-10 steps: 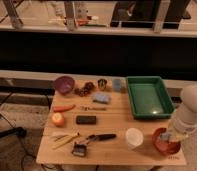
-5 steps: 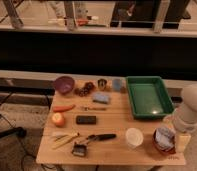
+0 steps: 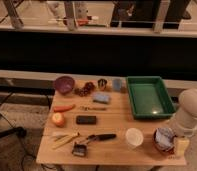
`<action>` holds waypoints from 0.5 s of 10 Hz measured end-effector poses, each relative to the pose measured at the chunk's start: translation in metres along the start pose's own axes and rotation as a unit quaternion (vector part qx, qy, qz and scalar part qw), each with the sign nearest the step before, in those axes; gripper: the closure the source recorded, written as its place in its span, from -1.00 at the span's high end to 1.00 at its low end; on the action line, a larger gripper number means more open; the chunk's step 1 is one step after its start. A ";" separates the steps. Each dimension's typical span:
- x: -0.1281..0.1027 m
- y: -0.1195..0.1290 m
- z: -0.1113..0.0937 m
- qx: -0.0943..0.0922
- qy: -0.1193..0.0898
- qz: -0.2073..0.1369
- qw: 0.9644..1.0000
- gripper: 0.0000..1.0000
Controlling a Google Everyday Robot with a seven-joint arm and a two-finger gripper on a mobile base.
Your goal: Place towel in red bowl
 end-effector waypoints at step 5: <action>0.006 0.009 0.007 -0.019 0.006 0.004 1.000 0.60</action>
